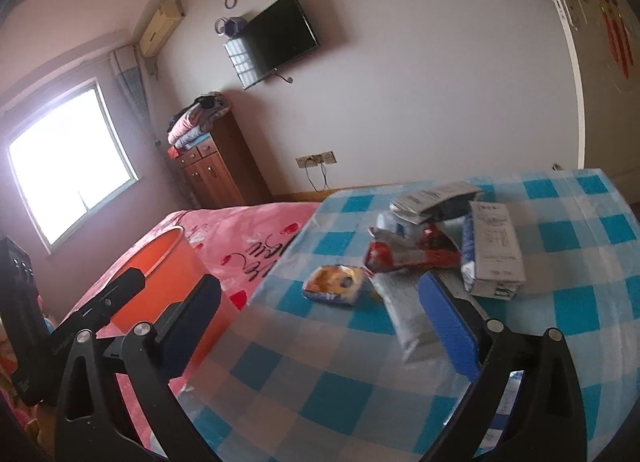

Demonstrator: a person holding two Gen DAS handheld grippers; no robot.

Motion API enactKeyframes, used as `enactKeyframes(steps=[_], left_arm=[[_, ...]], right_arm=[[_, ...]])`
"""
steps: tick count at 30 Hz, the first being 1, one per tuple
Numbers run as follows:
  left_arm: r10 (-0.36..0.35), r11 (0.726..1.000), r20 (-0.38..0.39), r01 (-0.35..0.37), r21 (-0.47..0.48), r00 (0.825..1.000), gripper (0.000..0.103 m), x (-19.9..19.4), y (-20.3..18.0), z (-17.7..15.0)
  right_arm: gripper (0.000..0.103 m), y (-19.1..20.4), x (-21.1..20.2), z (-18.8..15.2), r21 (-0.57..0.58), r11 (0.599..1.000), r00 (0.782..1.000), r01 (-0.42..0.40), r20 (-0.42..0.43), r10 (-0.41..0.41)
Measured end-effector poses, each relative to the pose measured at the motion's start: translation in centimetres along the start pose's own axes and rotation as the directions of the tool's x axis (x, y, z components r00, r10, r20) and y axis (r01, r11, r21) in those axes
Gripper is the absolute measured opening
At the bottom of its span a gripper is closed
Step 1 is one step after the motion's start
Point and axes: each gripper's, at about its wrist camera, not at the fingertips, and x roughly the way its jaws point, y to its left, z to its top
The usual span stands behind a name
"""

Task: Collect trash
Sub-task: 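Lower left tool onto the white printed paper bag while right tool reaches the clear Magicday bag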

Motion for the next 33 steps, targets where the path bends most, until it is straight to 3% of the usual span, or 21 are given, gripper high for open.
enactKeyframes(steps=[16,33], left_arm=[[-0.045,0.987,-0.152,0.067,0.145,0.987,0.087,3.5,-6.6,-3.5],[-0.079,0.980,-0.297,0.129,0.153,0.952,0.087,8.9,-12.2,-5.8]], right_arm=[[0.098,-6.1,-1.1,-1.0,0.073,0.996,0.998,0.047,-0.033,-0.045],[0.098,-15.5,-3.1,-1.0,0.254,0.958,0.991,0.132,-0.036,-0.127]])
